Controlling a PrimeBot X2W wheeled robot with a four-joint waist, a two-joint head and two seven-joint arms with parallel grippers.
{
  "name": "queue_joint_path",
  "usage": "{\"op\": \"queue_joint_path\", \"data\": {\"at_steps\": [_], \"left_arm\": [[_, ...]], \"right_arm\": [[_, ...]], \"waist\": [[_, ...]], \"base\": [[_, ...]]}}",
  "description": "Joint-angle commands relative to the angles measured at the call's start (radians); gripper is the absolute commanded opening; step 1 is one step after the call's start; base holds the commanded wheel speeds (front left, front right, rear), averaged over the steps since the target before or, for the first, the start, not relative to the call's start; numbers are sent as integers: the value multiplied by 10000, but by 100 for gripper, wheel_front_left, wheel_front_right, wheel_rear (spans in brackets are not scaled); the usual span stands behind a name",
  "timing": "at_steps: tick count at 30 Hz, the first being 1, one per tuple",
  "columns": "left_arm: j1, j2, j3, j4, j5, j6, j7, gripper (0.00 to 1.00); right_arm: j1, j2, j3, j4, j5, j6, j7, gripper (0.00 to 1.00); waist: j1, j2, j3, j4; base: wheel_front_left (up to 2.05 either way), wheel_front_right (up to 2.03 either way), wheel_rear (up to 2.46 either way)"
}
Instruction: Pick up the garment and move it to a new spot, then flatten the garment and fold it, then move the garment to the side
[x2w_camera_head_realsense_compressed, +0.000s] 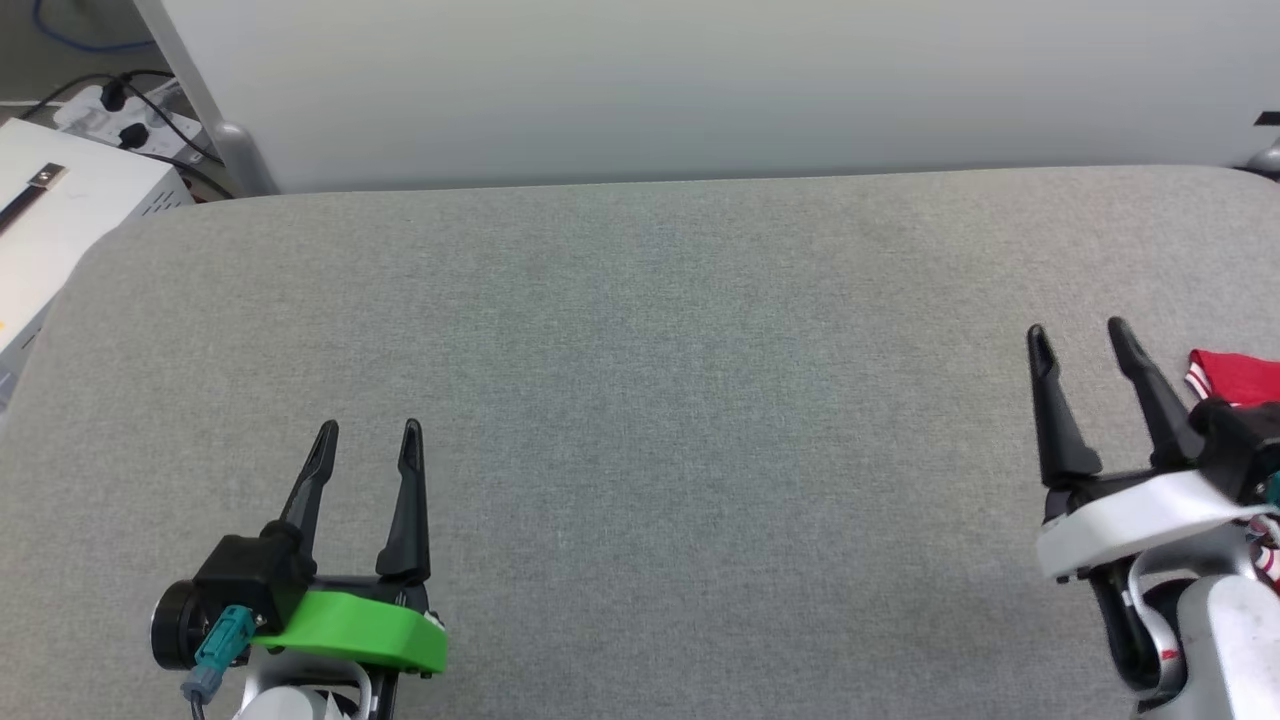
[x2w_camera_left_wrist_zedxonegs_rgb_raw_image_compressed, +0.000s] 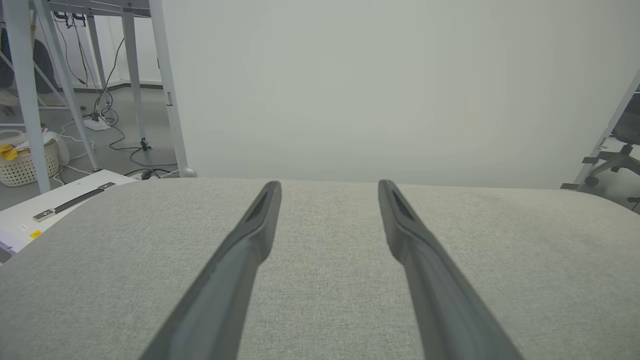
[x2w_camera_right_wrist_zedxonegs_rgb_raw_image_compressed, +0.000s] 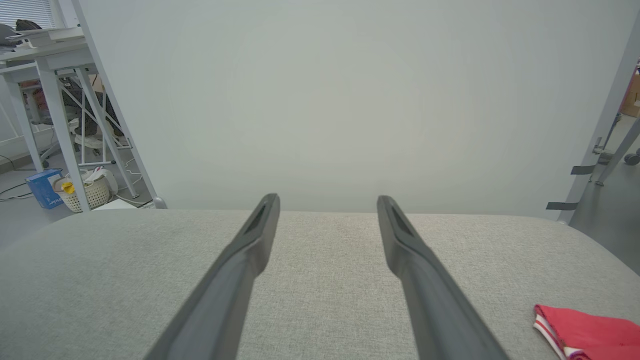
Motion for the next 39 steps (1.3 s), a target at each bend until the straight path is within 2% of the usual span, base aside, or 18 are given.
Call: {"op": "queue_joint_path", "data": {"at_steps": [1, 4, 12, 22, 38, 39], "left_arm": [[172, -91, 83, 67, 74, -58, -56, 100], [247, -228, 234, 165, 39, -131, -56, 100], [375, -391, 173, 519, 129, -317, -56, 100], [420, -485, 124, 466, 382, -373, -57, 100], [518, -524, 162, 451, 276, -378, -57, 100], [353, -510, 182, 475, 284, -350, 4, 0]], "right_arm": [[256, 113, 121, -86, -67, -9, -232, 100], [616, 540, 264, -60, 137, -9, -580, 100], [1187, 948, 338, 246, -213, -9, -1123, 100], [1329, 1121, 551, 630, -755, -9, -1379, 100], [1269, 1160, 478, 714, -790, -9, -1463, 100], [1191, 1149, 479, 701, -763, -2, -1373, 0]], "waist": [[1, 120, -212, 214], [1, 120, -227, 249], [1, 120, -234, 288], [1, 120, -258, 351], [1, 120, -242, 282], [1, 0, -247, 284]], "base": [[0, 0, 0], [0, 0, 0], [0, 0, 0], [0, 0, 0], [0, 0, 0], [0, 0, 0]]}}
